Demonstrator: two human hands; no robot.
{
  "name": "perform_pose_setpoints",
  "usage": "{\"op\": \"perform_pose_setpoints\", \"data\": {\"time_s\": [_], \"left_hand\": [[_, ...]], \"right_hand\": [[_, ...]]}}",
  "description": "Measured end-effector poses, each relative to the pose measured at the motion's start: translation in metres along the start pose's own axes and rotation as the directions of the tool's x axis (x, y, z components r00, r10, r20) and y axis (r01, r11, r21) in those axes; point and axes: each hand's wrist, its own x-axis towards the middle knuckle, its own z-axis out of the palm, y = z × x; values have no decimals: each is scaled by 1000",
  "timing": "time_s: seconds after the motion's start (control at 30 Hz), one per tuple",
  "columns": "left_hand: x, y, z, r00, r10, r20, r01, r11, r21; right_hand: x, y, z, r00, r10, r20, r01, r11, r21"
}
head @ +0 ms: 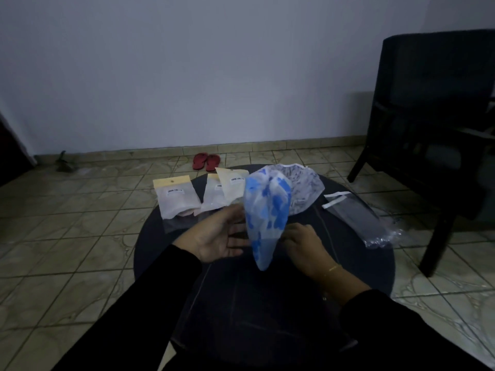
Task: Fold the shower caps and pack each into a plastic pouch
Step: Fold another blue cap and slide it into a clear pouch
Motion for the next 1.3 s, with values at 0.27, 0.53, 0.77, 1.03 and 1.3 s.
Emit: {"op": "perform_pose_setpoints", "data": {"time_s": [0.27,0.53,0.77,1.03,1.3], "left_hand": [[1,-20,40,994,108,3,-108,994,8],[-7,-10,40,989,59,-139,-51,997,63],[-18,-5,47,993,40,110,-17,979,-201],[-11,-9,52,998,68,-2,-66,961,-269],[-15,-21,63,977,89,-196,-129,972,-198]], "right_hand": [[-21,-34,-18,914,305,269,-347,242,906],[-20,-30,-28,917,345,202,-330,367,870],[-15,-37,-27,925,333,180,-293,329,898],[-16,-39,-20,868,384,315,-402,170,900],[-20,-39,-16,771,532,349,-518,205,831]]}}
